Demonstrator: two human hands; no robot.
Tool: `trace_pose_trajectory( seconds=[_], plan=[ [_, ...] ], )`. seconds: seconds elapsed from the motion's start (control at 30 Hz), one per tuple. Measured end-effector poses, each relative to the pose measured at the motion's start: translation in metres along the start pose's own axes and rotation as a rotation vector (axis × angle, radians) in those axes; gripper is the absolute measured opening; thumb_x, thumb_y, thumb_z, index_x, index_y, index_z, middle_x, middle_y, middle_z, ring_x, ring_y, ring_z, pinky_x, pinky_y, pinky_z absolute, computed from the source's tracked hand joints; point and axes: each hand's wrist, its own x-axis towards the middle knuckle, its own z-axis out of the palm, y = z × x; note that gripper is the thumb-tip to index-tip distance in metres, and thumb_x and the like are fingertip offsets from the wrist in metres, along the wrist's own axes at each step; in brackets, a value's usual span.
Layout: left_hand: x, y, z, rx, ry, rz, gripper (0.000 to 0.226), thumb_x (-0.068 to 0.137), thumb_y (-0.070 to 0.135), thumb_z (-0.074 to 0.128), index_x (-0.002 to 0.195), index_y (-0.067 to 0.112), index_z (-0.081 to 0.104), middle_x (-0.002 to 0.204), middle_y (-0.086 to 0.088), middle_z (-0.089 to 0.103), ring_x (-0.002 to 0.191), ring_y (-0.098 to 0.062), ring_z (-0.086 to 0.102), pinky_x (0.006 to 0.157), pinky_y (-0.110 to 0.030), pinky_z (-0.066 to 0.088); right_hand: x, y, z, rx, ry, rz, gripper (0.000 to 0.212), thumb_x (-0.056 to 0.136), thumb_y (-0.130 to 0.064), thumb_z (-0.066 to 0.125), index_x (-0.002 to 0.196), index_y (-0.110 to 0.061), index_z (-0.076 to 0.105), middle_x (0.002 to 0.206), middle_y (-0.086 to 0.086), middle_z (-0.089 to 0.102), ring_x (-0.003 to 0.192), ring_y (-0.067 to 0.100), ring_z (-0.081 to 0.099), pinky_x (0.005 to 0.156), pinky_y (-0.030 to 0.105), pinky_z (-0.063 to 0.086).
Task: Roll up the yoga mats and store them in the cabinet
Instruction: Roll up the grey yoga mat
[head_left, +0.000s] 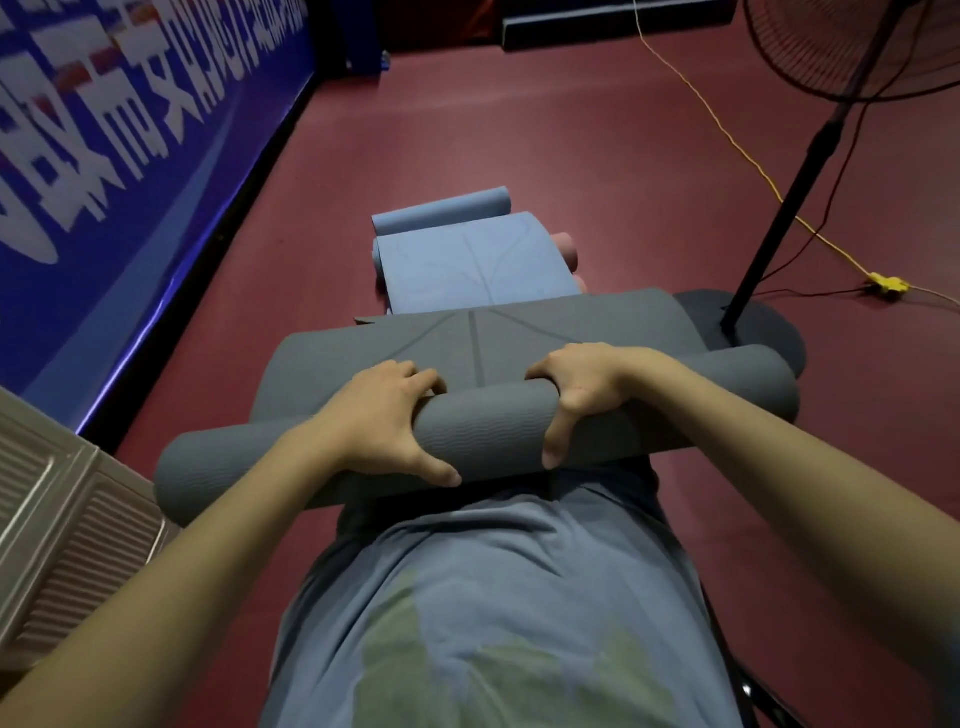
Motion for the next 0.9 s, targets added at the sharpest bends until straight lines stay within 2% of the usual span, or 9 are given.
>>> trace_pose_trajectory(
  seconds=[0.07, 0.17, 0.23, 0.37, 0.47, 0.6, 0.7, 0.8, 0.9],
  plan=[
    [-0.008, 0.004, 0.006, 0.106, 0.055, 0.009, 0.106, 0.043, 0.097, 0.063, 0.123, 0.029, 0.054, 0.108, 0.008, 0.058, 0.101, -0.018, 0.056, 0.089, -0.039, 0.050, 0.003, 0.001, 0.000, 0.069, -0.037, -0.010, 0.072, 0.036, -0.069, 0.089, 0.093, -0.034, 0.065, 0.094, -0.018, 0.069, 0.089, 0.009, 0.066, 0.079, 0.035, 0.056],
    [-0.014, 0.013, 0.021, 0.225, 0.068, -0.005, 0.117, 0.034, 0.089, 0.076, 0.124, 0.020, 0.047, 0.114, 0.001, 0.063, 0.103, -0.024, 0.061, 0.085, -0.040, 0.051, 0.003, -0.001, -0.002, 0.091, -0.045, -0.005, 0.073, 0.038, -0.067, 0.090, 0.097, -0.032, 0.067, 0.096, -0.017, 0.070, 0.091, 0.010, 0.067, 0.082, 0.036, 0.057],
    [-0.013, 0.014, 0.024, 0.240, 0.088, -0.009, 0.112, 0.035, 0.087, 0.077, 0.121, 0.022, 0.048, 0.112, 0.004, 0.064, 0.100, -0.022, 0.063, 0.080, -0.038, 0.051, -0.005, -0.005, 0.003, 0.000, 0.043, -0.010, 0.080, 0.038, -0.076, 0.085, 0.104, -0.034, 0.064, 0.097, -0.017, 0.068, 0.090, 0.012, 0.065, 0.082, 0.037, 0.056],
    [-0.004, 0.003, 0.009, 0.208, 0.045, 0.003, 0.093, 0.039, 0.087, 0.071, 0.111, 0.032, 0.051, 0.102, 0.012, 0.067, 0.089, -0.018, 0.064, 0.073, -0.037, 0.052, -0.018, -0.007, 0.032, -0.275, 0.332, -0.067, 0.094, 0.044, -0.086, 0.070, 0.119, -0.033, 0.051, 0.106, -0.011, 0.065, 0.094, 0.019, 0.063, 0.078, 0.038, 0.052],
    [0.011, -0.001, -0.005, 0.155, -0.058, -0.014, 0.092, 0.035, 0.085, 0.074, 0.110, 0.034, 0.056, 0.095, 0.010, 0.067, 0.085, -0.020, 0.064, 0.074, -0.038, 0.054, -0.014, -0.007, 0.041, -0.336, 0.410, -0.071, 0.099, 0.043, -0.086, 0.071, 0.120, -0.027, 0.049, 0.107, -0.008, 0.062, 0.096, 0.022, 0.062, 0.080, 0.038, 0.049],
    [0.029, -0.004, -0.022, 0.059, -0.164, -0.035, 0.091, 0.033, 0.082, 0.083, 0.108, 0.035, 0.061, 0.093, 0.013, 0.064, 0.083, -0.016, 0.062, 0.079, -0.039, 0.056, -0.010, -0.008, 0.052, -0.404, 0.554, -0.059, 0.093, 0.046, -0.078, 0.069, 0.120, -0.023, 0.051, 0.106, -0.003, 0.062, 0.095, 0.025, 0.060, 0.083, 0.040, 0.048],
    [0.030, -0.002, -0.014, 0.072, -0.165, -0.059, 0.093, 0.033, 0.083, 0.082, 0.109, 0.034, 0.059, 0.095, 0.013, 0.063, 0.085, -0.017, 0.059, 0.080, -0.038, 0.055, -0.008, -0.007, 0.050, -0.394, 0.542, -0.053, 0.089, 0.045, -0.075, 0.071, 0.114, -0.023, 0.051, 0.104, -0.003, 0.062, 0.092, 0.024, 0.061, 0.079, 0.037, 0.048],
    [0.029, 0.003, -0.007, 0.106, -0.151, -0.133, 0.099, 0.031, 0.087, 0.078, 0.107, 0.029, 0.054, 0.097, 0.007, 0.062, 0.086, -0.020, 0.059, 0.078, -0.040, 0.055, -0.001, -0.007, 0.034, -0.390, 0.450, -0.038, 0.093, 0.041, -0.075, 0.077, 0.113, -0.023, 0.050, 0.102, -0.003, 0.063, 0.090, 0.025, 0.062, 0.069, 0.035, 0.044],
    [0.033, 0.019, -0.006, 0.230, -0.121, -0.178, 0.100, 0.037, 0.082, 0.085, 0.104, 0.018, 0.046, 0.094, 0.003, 0.056, 0.086, -0.025, 0.059, 0.069, -0.035, 0.044, 0.008, -0.008, 0.014, -0.325, 0.311, 0.003, 0.104, 0.038, -0.079, 0.079, 0.121, -0.025, 0.048, 0.101, -0.003, 0.064, 0.090, 0.025, 0.062, 0.070, 0.036, 0.048]
  ],
)
